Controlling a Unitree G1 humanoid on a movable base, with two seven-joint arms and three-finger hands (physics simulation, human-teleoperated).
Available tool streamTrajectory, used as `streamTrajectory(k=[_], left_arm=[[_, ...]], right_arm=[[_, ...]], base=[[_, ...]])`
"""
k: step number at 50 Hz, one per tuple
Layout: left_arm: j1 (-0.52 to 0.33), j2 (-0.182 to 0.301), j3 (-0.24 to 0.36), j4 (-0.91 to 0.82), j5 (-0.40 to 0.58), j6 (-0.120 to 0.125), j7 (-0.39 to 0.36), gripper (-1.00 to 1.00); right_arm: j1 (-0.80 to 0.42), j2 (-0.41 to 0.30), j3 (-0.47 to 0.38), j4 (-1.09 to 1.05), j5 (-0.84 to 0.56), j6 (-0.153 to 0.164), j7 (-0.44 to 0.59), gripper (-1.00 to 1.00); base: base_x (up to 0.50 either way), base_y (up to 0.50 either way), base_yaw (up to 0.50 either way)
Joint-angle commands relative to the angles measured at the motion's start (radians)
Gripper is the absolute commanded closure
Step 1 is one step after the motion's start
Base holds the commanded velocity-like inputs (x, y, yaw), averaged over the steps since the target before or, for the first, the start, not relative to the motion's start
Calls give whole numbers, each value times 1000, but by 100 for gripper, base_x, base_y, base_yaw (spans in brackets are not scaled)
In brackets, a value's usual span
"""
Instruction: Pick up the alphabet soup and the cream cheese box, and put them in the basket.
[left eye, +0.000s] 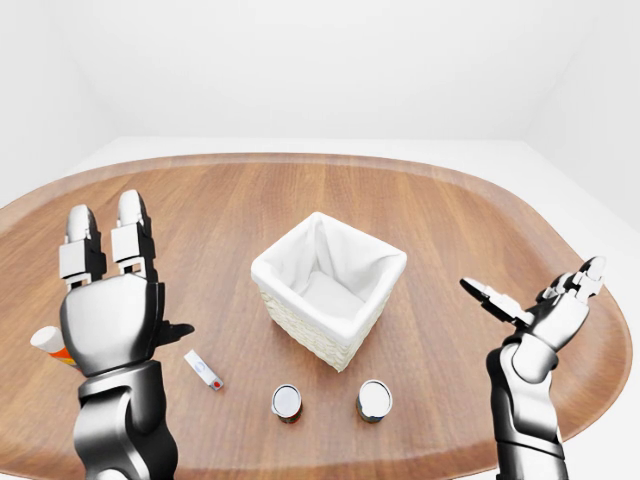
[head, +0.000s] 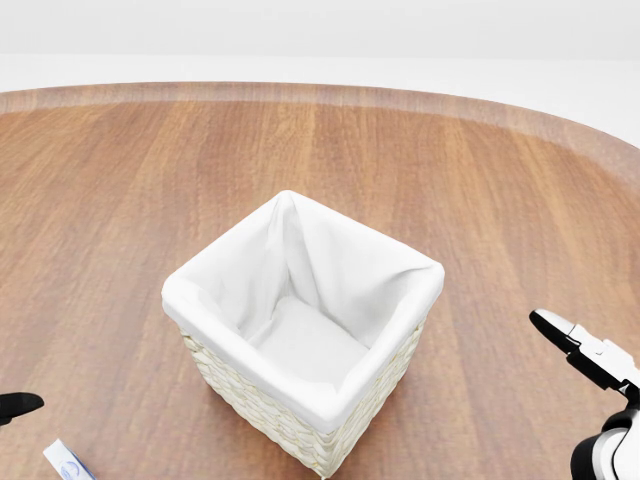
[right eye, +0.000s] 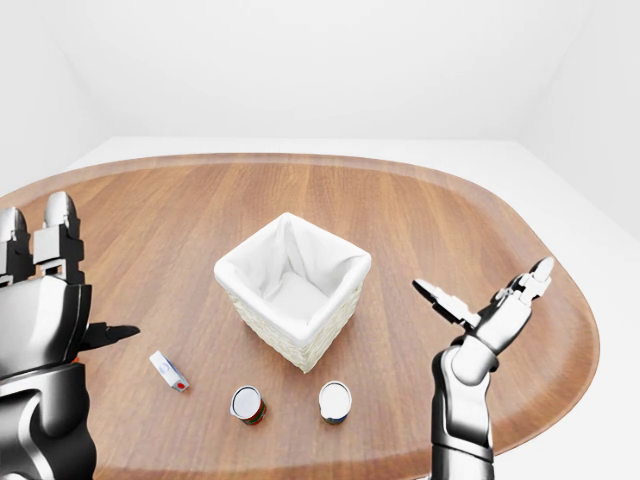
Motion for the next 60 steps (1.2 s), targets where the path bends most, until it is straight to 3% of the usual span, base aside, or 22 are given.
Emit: streamTrajectory(k=[1, 10, 13, 14, 16, 19, 21, 28, 39, 41, 43, 48, 60], left_arm=[[-2, 0, 0, -5, 0, 2, -3, -100], [-2, 0, 0, -5, 0, 2, -3, -100], [13, 3, 4, -26, 15, -10, -26, -100], [22, 6, 9, -24, 15, -24, -23, -100], [35, 14, 20, -1, -25, -74, -7, -100], [17, 18, 19, 32, 6, -90, -12, -100], [24, 24, 13, 39, 27, -116, -6, -100], [63, 2, -14, 41, 86, -160, 21, -100], [106, -11, -31, 64, 164, -161, 43, -100], [141, -21, -62, 69, 247, -161, 111, -100], [153, -21, -72, 93, 267, -161, 131, -100], [185, -22, -83, 142, 282, -161, 189, -100], [222, -3, -85, 234, 301, -161, 240, -100]], right_arm=[[0, 0, 0, -1, 0, 0, 0, -100], [0, 0, 0, -1, 0, 0, 0, -100], [6, 2, -2, -8, 13, 0, 0, -100], [3, 2, -1, -1, 14, 0, 0, -100], [14, 3, 9, -15, 25, 0, 0, -100], [12, 6, 10, -21, 7, 0, 0, -100], [3, 3, 7, -9, 11, 0, 0, -100], [8, 4, 14, -2, -13, 0, 0, -100], [3, 4, 22, 26, -50, 0, 0, -100], [3, 4, 24, 32, -54, 0, 0, -100], [5, 4, 25, 26, -55, 0, 0, -100], [4, 3, 23, 32, -51, 0, 0, -100], [-3, 3, 21, 33, -51, 0, 0, -100]], base=[[0, 0, 0], [0, 0, 0], [0, 0, 0], [0, 0, 0], [0, 0, 0], [0, 0, 0], [0, 0, 0], [0, 0, 0], [0, 0, 0], [0, 0, 0], [0, 0, 0], [0, 0, 0], [0, 0, 0]])
